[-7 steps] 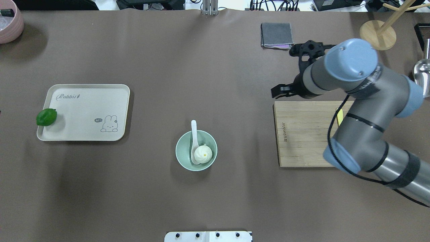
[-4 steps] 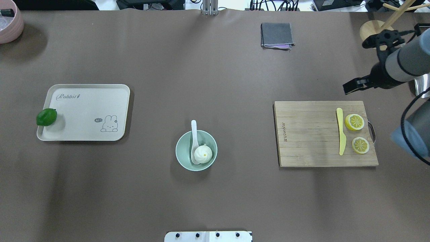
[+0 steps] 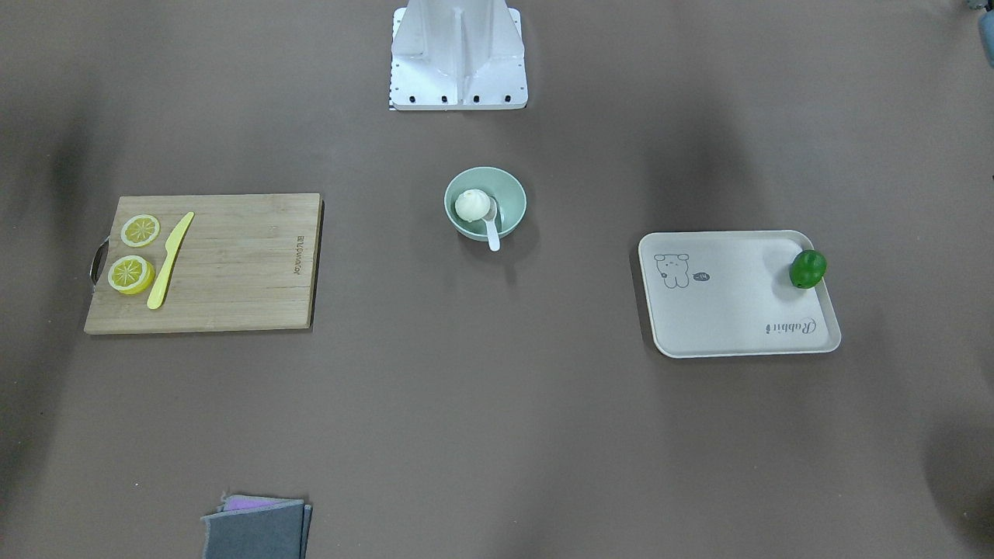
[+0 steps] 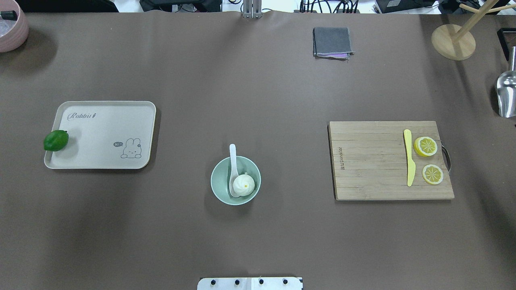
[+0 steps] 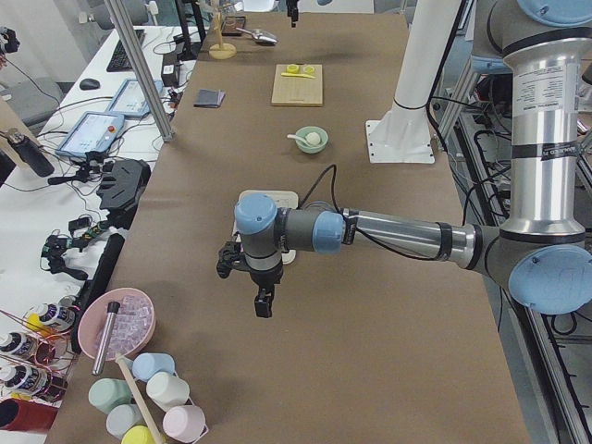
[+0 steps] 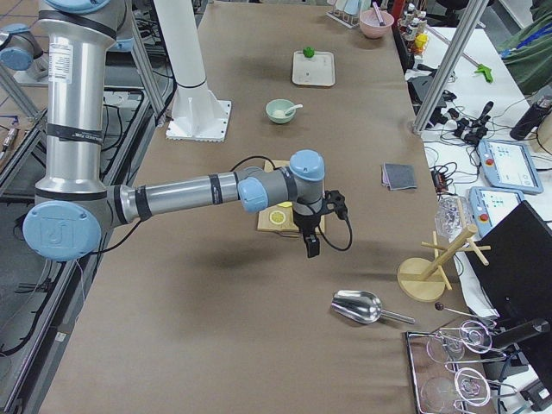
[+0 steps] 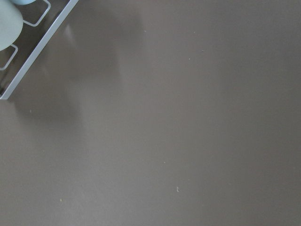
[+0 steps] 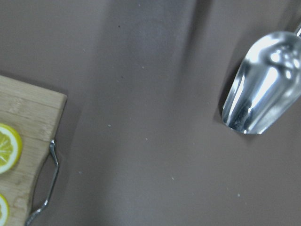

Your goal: Put spoon and bun in bowl

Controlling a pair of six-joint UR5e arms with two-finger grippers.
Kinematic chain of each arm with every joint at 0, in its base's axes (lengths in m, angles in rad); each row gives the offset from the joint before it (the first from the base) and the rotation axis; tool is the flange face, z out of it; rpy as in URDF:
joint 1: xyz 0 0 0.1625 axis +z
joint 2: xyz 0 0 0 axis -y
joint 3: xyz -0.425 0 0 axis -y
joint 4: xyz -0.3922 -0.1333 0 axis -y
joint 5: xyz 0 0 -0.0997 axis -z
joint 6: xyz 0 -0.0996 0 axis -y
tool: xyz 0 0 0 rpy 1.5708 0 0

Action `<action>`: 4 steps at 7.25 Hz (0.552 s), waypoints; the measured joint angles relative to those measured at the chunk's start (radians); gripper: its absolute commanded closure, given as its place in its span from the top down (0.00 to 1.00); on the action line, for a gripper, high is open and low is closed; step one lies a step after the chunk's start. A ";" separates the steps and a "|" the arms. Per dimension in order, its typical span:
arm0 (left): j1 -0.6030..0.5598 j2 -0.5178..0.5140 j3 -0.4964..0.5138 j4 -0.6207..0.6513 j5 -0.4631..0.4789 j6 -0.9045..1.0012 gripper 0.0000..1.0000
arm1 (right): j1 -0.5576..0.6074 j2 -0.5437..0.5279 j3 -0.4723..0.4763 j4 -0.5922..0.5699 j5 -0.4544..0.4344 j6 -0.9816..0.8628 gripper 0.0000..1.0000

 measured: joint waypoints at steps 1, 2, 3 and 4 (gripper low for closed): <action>-0.001 -0.003 -0.008 0.019 -0.002 0.000 0.98 | 0.062 -0.026 -0.052 0.002 0.065 -0.031 1.00; -0.002 -0.001 -0.016 0.026 -0.004 -0.001 0.99 | 0.112 -0.049 -0.089 0.003 0.088 -0.042 1.00; -0.002 0.003 -0.020 0.027 -0.003 -0.001 0.98 | 0.151 -0.075 -0.106 0.004 0.091 -0.046 1.00; -0.002 0.005 -0.025 0.026 0.000 0.001 0.99 | 0.176 -0.097 -0.109 0.005 0.091 -0.048 1.00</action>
